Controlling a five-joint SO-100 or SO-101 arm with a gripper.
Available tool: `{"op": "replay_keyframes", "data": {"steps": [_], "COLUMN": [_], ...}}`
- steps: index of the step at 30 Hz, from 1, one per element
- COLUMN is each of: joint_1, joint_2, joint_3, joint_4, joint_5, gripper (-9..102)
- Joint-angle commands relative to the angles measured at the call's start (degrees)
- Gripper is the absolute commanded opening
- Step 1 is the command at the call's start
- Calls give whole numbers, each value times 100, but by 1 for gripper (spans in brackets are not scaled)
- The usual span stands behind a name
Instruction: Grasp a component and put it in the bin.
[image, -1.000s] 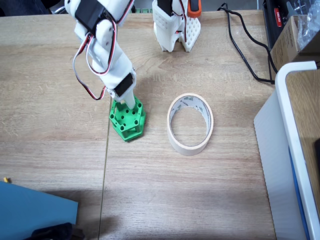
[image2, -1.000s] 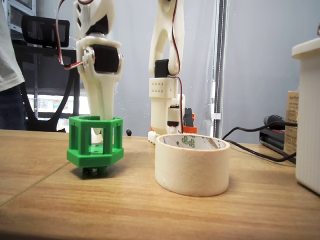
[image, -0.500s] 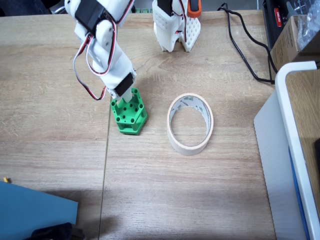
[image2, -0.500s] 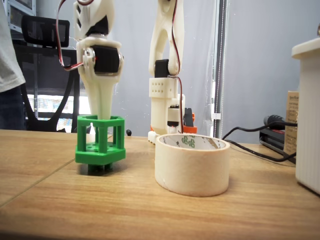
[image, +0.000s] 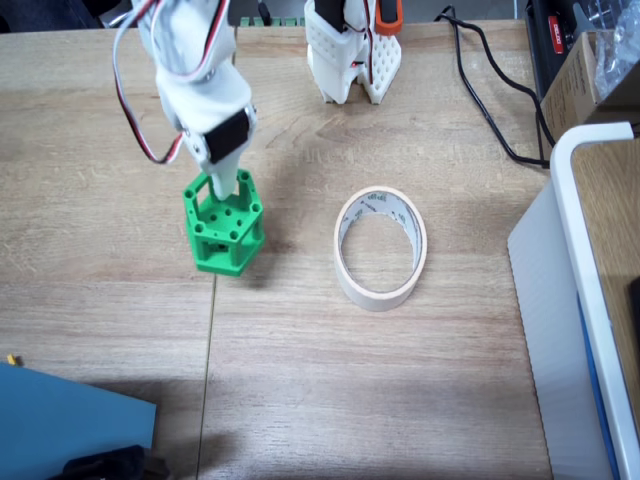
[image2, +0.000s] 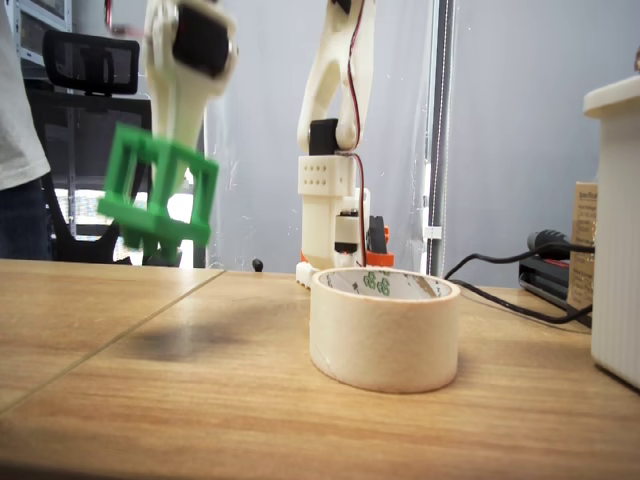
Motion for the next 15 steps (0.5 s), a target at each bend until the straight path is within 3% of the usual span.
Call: {"op": "replay_keyframes", "data": {"steps": [1,8,15], "joint_1": [-466,-1248,-2540], "joint_2": [712,905,844], "joint_3": [-404,-325,-404], "joint_4": [-44,-53,-53], "joint_5": [53,132,932], "gripper": [0,0,0]}}
